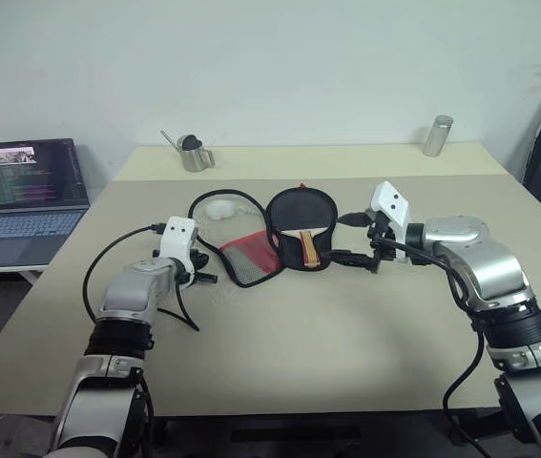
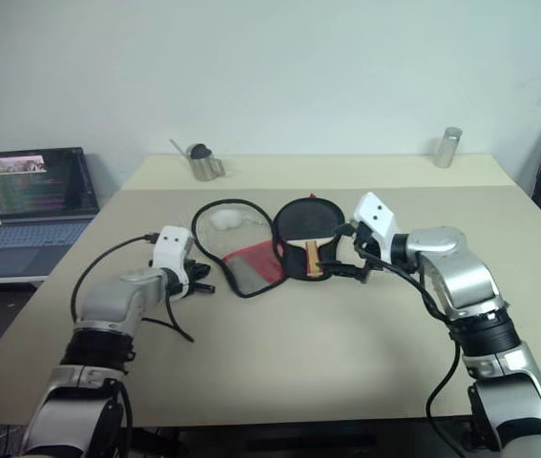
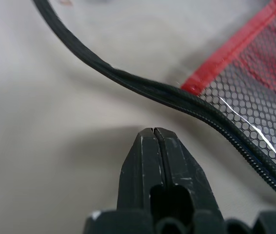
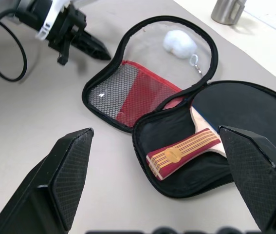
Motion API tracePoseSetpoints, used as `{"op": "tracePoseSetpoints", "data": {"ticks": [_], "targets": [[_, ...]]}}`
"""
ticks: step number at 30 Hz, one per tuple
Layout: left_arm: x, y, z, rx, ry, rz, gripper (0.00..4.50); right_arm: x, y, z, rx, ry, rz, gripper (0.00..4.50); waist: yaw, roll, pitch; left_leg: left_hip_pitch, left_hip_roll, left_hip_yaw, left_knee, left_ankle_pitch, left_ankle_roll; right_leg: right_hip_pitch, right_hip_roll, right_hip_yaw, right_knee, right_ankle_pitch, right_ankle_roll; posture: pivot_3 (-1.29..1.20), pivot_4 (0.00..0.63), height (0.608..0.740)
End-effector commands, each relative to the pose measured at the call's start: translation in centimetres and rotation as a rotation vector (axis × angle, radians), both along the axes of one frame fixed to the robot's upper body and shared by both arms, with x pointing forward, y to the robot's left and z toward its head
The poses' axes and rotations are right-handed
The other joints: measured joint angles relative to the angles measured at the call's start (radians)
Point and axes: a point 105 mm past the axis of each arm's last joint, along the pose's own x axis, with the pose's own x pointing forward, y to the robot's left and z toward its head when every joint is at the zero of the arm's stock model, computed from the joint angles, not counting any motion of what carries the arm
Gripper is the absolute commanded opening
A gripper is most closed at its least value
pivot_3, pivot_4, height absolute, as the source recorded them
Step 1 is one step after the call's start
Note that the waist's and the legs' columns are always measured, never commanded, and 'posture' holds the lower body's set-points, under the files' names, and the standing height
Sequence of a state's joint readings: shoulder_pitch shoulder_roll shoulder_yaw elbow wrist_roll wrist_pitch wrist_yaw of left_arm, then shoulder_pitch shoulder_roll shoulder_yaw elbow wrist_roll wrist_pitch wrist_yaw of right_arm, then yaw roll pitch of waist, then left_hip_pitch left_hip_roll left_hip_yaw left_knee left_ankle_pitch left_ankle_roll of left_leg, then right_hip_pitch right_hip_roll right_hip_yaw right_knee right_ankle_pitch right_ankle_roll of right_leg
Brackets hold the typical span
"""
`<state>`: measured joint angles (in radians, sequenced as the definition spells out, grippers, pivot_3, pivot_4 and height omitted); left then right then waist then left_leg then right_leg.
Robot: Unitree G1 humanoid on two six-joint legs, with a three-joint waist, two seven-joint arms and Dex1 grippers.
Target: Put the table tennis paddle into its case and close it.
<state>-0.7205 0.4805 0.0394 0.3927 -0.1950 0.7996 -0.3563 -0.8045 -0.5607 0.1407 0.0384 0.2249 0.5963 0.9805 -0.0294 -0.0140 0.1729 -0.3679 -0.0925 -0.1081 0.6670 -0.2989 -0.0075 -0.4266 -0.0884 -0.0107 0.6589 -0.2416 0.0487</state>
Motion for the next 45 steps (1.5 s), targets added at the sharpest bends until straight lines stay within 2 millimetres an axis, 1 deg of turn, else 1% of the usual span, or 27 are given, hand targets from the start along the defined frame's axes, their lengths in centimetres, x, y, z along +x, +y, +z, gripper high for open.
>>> {"op": "tracePoseSetpoints", "data": {"ticks": [1, 3, 6, 8, 9, 11, 14, 15, 16, 17, 18, 20, 22, 23, 24, 26, 28, 29, 31, 33, 34, 39, 41, 45], "targets": [[0.7, -1.7, 1.9, 0.003, -0.076, -0.052, 0.02, -0.3, -0.2, 1.9, 0.028, -0.067, -0.008, 4.5, 0.0, 0.0, 0.0, 0.0, 0.0, 0.0, 0.0, 0.0, 0.0, 0.0, 0.0, 0.0, 0.0, 0.0, 0.0, 0.0, 0.15, 0.74], [1.1, -2.4, 2.6, -0.011, -0.122, -0.061, 0.02, -0.1, -0.5, 2.2, 0.029, -0.079, -0.027, 4.5, 0.001, 0.0, 0.0, 0.0, 0.0, 0.0, 0.0, 0.0, 0.0, 0.0, 0.0, 0.0, 0.0, 0.0, 0.0, 0.0, 0.15, 0.74], [1.5, -4.1, 4.9, -0.039, -0.259, -0.112, 0.02, 0.2, -1.1, 2.9, 0.037, -0.103, -0.06, 4.5, 0.002, 0.0, 0.0, 0.0, 0.0, 0.0, 0.0, 0.0, 0.0, 0.0, 0.0, 0.0, 0.0, 0.0, 0.0, 0.0, 0.15, 0.74], [1.6, -5.1, 6.0, -0.053, -0.327, -0.145, 0.02, 0.3, -1.3, 3.3, 0.046, -0.113, -0.077, 4.5, 0.002, 0.0, 0.0, 0.0, 0.0, 0.0, 0.001, 0.0, 0.0, 0.0, 0.0, 0.0, 0.0, 0.0, 0.0, 0.0, 0.15, 0.74], [1.6, -6.2, 7.0, -0.1, -0.373, -0.158, 0.02, 0.4, -1.6, 3.5, 0.055, -0.12, -0.092, 4.5, 0.003, -0.001, 0.0, 0.0, 0.0, 0.0, 0.001, 0.0, 0.0, 0.0, 0.0, 0.0, 0.0, 0.0, 0.0, 0.0, 0.15, 0.74], [1.5, -9.2, 9.2, -0.16, -0.453, -0.226, 0.02, 0.6, -2.2, 4.0, 0.072, -0.132, -0.122, 4.5, 0.007, -0.001, 0.0, -0.001, 0.0, 0.0, 0.001, 0.0, 0.0, 0.0, -0.001, -0.001, -0.001, 0.0, 0.0, 0.0, 0.15, 0.74], [0.9, -11.8, 10.4, -0.208, -0.492, -0.308, 0.02, 0.6, -2.5, 4.3, 0.078, -0.139, -0.138, 4.5, 0.011, -0.001, 0.001, -0.003, 0.0, -0.001, 0.003, 0.0, 0.0, 0.0, -0.001, -0.001, -0.001, 0.0, 0.0, 0.0, 0.15, 0.74], [0.8, -13.9, 10.8, -0.25, -0.495, -0.345, 0.02, 0.6, -2.8, 4.6, 0.082, -0.148, -0.152, 4.5, 0.01, -0.001, 0.001, -0.003, 0.0, -0.001, 0.004, 0.0, 0.0, 0.0, -0.001, -0.001, -0.001, 0.0, 0.0, 0.0, 0.15, 0.74], [0.8, -15.7, 11.1, -0.269, -0.498, -0.371, 0.02, 0.5, -3.0, 4.8, 0.085, -0.155, -0.164, 4.5, 0.012, -0.001, 0.001, -0.003, 0.0, 0.0, 0.004, 0.0, 0.0, 0.0, -0.001, -0.001, -0.001, 0.0, 0.0, 0.0, 0.15, 0.74], [1.1, -16.9, 11.1, -0.274, -0.501, -0.363, 0.02, 0.5, -3.2, 5.0, 0.087, -0.162, -0.175, 4.5, 0.015, -0.001, 0.001, -0.004, 0.0, -0.001, 0.004, 0.0, 0.0, 0.0, -0.001, -0.001, 0.0, 0.0, 0.0, 0.0, 0.15, 0.74], [1.6, -17.7, 10.9, -0.271, -0.493, -0.329, 0.02, 0.4, -3.4, 5.1, 0.088, -0.167, -0.184, 4.5, 0.021, -0.001, 0.001, -0.004, 0.0, -0.001, 0.005, 0.0, 0.0, 0.0, -0.001, -0.002, 0.0, 0.0, 0.0, 0.0, 0.15, 0.74], [2.9, -18.4, 9.9, -0.21, -0.471, -0.225, 0.02, 0.3, -3.6, 5.4, 0.095, -0.173, -0.203, 4.5, 0.027, -0.002, 0.001, -0.006, -0.001, -0.002, 0.009, 0.0, 0.0, 0.0, -0.001, -0.003, 0.0, 0.0, 0.001, 0.0, 0.15, 0.74], [3.6, -18.9, 9.8, -0.183, -0.479, -0.182, 0.02, 0.2, -3.9, 5.4, 0.107, -0.168, -0.226, 4.5, 0.025, -0.002, 0.001, -0.006, -0.001, -0.001, 0.009, 0.0, 0.0, 0.0, 0.0, -0.002, 0.0, 0.001, 0.002, 0.0, 0.15, 0.74], [3.7, -19.0, 10.1, -0.188, -0.49, -0.179, 0.02, 0.1, -4.0, 5.4, 0.115, -0.162, -0.236, 4.5, 0.023, -0.002, 0.001, -0.006, -0.001, 0.0, 0.009, 0.0, 0.0, 0.0, 0.0, -0.001, 0.001, 0.001, 0.002, 0.0, 0.15, 0.74], [3.8, -18.9, 10.6, -0.199, -0.508, -0.183, 0.02, 0.1, -4.2, 5.4, 0.131, -0.148, -0.253, 4.5, 0.022, -0.002, 0.001, -0.006, 0.0, 0.0, 0.009, 0.0, 0.0, 0.0, 0.0, -0.001, 0.002, 0.001, 0.002, 0.0, 0.15, 0.74], [3.9, -17.7, 11.7, -0.232, -0.538, -0.199, 0.02, 0.3, -4.7, 5.2, 0.212, -0.09, -0.314, 4.5, 0.022, -0.002, 0.001, -0.006, 0.0, 0.0, 0.009, 0.0, 0.0, -0.001, 0.0, -0.001, 0.003, 0.001, 0.002, 0.0, 0.15, 0.74], [3.3, -16.7, 12.3, -0.229, -0.556, -0.284, 0.02, 1.1, -5.2, 4.7, 0.32, -0.003, -0.394, 4.5, 0.019, -0.002, 0.001, -0.008, 0.0, 0.001, 0.01, 0.0, 0.0, -0.004, 0.0, 0.0, 0.004, 0.002, 0.002, 0.0, 0.15, 0.74], [3.1, -16.5, 12.4, -0.22, -0.559, -0.319, 0.02, 1.3, -5.3, 4.5, 0.35, 0.027, -0.42, 4.5, 0.019, -0.002, 0.001, -0.009, 0.0, 0.001, 0.01, 0.0, 0.0, -0.006, 0.0, 0.0, 0.005, 0.002, 0.002, 0.0, 0.15, 0.74], [1.4, -15.1, 12.5, -0.204, -0.537, -0.47, 0.02, 2.9, -5.7, 2.6, 0.464, 0.179, -0.558, 4.5, 0.01, -0.001, 0.0, -0.013, 0.0, 0.001, 0.012, 0.0, 0.0, -0.011, 0.0, 0.0, 0.006, 0.002, 0.001, 0.0, 0.15, 0.74], [0.0, -12.7, 12.5, -0.238, -0.481, -0.521, 0.38, 4.1, -5.4, 0.1, 0.56, 0.352, -0.669, 4.5, 0.003, -0.001, 0.0, -0.014, 0.0, 0.001, 0.011, 0.0, 0.0, -0.012, 0.0, 0.001, 0.006, 0.002, 0.001, 0.0, 0.15, 0.74], [-0.4, -11.6, 12.5, -0.233, -0.466, -0.521, 0.61, 4.3, -5.2, -0.7, 0.579, 0.397, -0.695, 4.5, -0.001, -0.001, 0.0, -0.014, 0.0, 0.001, 0.011, 0.0, 0.0, -0.012, 0.0, 0.001, 0.006, 0.002, 0.001, 0.0, 0.15, 0.74], [-2.8, -7.0, 10.6, -0.163, -0.377, -0.558, 2.31, 5.0, -3.1, -3.4, 0.68, 0.59, -0.729, 4.5, -0.004, 0.0, 0.0, -0.015, -0.001, 0.0, 0.011, 0.0, 0.0, -0.014, 0.0, 0.002, 0.007, 0.002, 0.001, 0.0, 0.15, 0.74], [-3.9, -5.6, 9.9, -0.146, -0.338, -0.568, 3.06, 5.2, -2.6, -4.1, 0.709, 0.646, -0.734, 4.5, -0.006, 0.0, 0.0, -0.015, -0.001, 0.001, 0.011, 0.0, 0.0, -0.014, 0.0, 0.002, 0.007, 0.002, 0.001, 0.0, 0.15, 0.74], [-5.4, -3.8, 9.0, -0.143, -0.291, -0.554, 4.47, 5.2, -1.3, -4.8, 0.748, 0.732, -0.699, 4.5, -0.004, 0.0, 0.0, -0.015, -0.001, 0.0, 0.011, 0.0, 0.0, -0.014, 0.0, 0.001, 0.007, 0.002, 0.001, 0.0, 0.15, 0.74]]}}
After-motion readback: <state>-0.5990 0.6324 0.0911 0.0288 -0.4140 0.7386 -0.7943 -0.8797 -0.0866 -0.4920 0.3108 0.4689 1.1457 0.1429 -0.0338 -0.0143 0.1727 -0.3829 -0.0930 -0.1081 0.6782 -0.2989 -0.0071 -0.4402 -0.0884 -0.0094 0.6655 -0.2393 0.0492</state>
